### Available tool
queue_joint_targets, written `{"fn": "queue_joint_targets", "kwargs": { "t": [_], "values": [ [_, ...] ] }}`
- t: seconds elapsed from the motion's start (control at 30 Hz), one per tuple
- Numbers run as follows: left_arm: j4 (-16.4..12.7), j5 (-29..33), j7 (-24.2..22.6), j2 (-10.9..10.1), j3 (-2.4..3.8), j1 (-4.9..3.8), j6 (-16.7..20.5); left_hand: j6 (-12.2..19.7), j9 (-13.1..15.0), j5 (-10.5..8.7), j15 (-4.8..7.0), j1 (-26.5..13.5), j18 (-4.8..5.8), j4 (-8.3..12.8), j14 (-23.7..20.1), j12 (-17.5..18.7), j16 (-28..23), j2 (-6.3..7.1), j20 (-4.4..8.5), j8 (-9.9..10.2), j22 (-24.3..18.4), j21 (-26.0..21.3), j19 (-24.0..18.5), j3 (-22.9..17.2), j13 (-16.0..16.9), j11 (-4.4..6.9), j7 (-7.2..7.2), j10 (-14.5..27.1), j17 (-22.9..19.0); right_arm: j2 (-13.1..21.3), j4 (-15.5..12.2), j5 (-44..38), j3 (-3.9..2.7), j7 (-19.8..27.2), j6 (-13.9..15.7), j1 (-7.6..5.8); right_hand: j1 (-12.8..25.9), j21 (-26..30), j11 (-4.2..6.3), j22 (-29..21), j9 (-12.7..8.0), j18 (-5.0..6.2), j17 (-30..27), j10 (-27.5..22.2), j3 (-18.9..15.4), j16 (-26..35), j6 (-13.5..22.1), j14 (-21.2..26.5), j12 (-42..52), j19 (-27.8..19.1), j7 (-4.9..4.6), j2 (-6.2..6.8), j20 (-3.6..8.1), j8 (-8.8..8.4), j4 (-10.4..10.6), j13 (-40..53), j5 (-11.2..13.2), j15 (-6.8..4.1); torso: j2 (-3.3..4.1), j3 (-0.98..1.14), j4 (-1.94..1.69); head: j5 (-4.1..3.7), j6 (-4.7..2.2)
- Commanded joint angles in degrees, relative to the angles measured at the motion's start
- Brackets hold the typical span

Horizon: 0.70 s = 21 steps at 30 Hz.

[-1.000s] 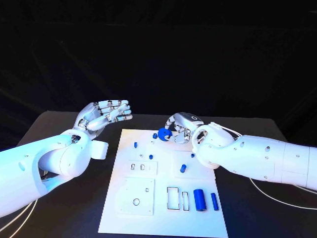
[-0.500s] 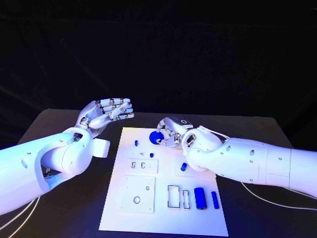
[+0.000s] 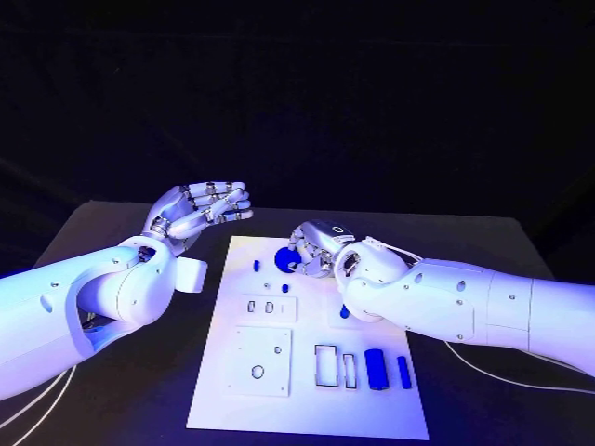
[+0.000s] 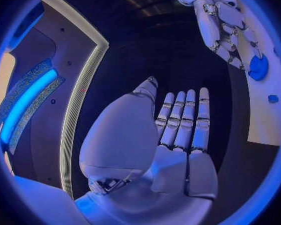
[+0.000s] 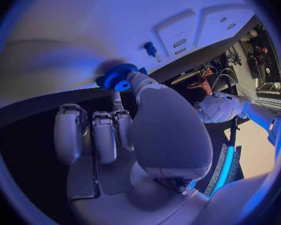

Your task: Assemble the parts on the task board

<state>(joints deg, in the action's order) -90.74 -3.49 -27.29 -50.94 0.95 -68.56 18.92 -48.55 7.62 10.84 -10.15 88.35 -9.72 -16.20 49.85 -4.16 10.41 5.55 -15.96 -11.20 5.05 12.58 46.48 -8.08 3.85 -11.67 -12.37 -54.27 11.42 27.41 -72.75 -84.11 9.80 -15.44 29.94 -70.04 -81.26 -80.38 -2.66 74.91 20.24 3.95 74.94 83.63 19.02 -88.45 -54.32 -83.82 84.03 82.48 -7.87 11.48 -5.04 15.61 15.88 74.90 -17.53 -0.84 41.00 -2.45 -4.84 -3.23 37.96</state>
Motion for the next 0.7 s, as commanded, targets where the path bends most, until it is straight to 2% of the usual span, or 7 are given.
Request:
{"fn": "queue_joint_targets", "kwargs": {
  "t": [0.03, 0.2, 0.4, 0.7],
  "values": [
    [-0.2, -0.1, -0.3, 0.1, 0.06, -0.09, -0.9, -0.3, -0.1, -0.3, 0.12, 0.5, -0.69, 0.1, -0.2, 0.2, -0.3, -0.1, -0.29, 0.1, -0.1, 0.3, 0.2, -0.3, 0.0, -0.09, -1.93, -0.4, 0.1, -0.4, 0.4, -0.6, 0.17, -0.1, -2.0, 0.31, 0.1, 0.0, -0.18, 3.3, 0.1, -0.91, 9.9, 0.7, 0.3, -0.3, -0.2, -5.1, 0.2, 0.3, 0.26, 0.39, 0.12, 0.4, -0.1, 7.1, -0.1, -0.34, -0.06, 0.01, -0.07, 0.0, 0.08],
    [-0.2, -0.1, -0.3, 0.1, 0.06, -0.09, -0.9, -0.2, -0.1, -0.31, 0.11, 0.6, -0.68, 0.1, -0.3, 0.3, -0.4, 0.0, -0.29, 0.2, -0.1, 0.3, 0.2, -0.4, 0.0, -0.1, -1.93, -0.3, 0.1, -0.9, 1.3, -0.6, 0.21, -0.3, -2.2, 0.39, 0.4, 0.2, -0.3, 3.2, 0.0, -0.87, 9.8, 0.6, 0.6, -0.2, 0.1, -5.1, 0.1, 0.2, 0.11, 0.54, 0.06, 0.16, -0.1, 7.0, -0.1, -0.25, -0.08, 0.0, 0.02, 0.07, 0.06],
    [-0.2, -0.1, -0.2, 0.1, 0.06, -0.09, -0.9, -0.2, -0.1, -0.31, 0.11, 0.6, -0.68, 0.1, -0.3, 0.3, -0.4, 0.0, -0.29, 0.2, -0.1, 0.3, 0.2, -0.4, 0.0, -0.1, -1.93, -0.3, 0.1, -1.4, 2.0, -0.6, 0.24, -0.2, -2.4, 0.47, 1.5, 0.7, -0.87, 2.7, -0.4, -0.74, 9.5, 0.0, 1.3, -0.2, 1.5, -5.1, -0.6, -0.2, -0.52, 1.15, -0.29, -0.97, 0.1, 6.3, 0.0, 0.22, -0.04, 0.03, 0.02, 0.03, -0.04],
    [-0.2, -0.1, -0.1, 0.1, 0.06, -0.09, -1.0, -0.2, -0.1, -0.31, 0.11, 0.6, -0.68, 0.1, -0.3, 0.3, -0.4, 0.0, -0.29, 0.2, -0.1, 0.3, 0.2, -0.4, 0.0, -0.1, -1.93, -0.3, 0.1, -1.6, 2.3, 0.3, 0.25, 0.4, -2.9, 0.52, 4.2, 1.4, -1.96, 2.2, -1.1, -0.58, 9.3, -1.4, 1.1, -0.1, 4.9, -5.0, -1.8, -0.6, -1.67, 2.07, -1.2, -3.53, 0.4, 4.8, 0.1, 1.19, -0.07, 0.05, -0.01, 0.05, -0.07]
  ]
}}
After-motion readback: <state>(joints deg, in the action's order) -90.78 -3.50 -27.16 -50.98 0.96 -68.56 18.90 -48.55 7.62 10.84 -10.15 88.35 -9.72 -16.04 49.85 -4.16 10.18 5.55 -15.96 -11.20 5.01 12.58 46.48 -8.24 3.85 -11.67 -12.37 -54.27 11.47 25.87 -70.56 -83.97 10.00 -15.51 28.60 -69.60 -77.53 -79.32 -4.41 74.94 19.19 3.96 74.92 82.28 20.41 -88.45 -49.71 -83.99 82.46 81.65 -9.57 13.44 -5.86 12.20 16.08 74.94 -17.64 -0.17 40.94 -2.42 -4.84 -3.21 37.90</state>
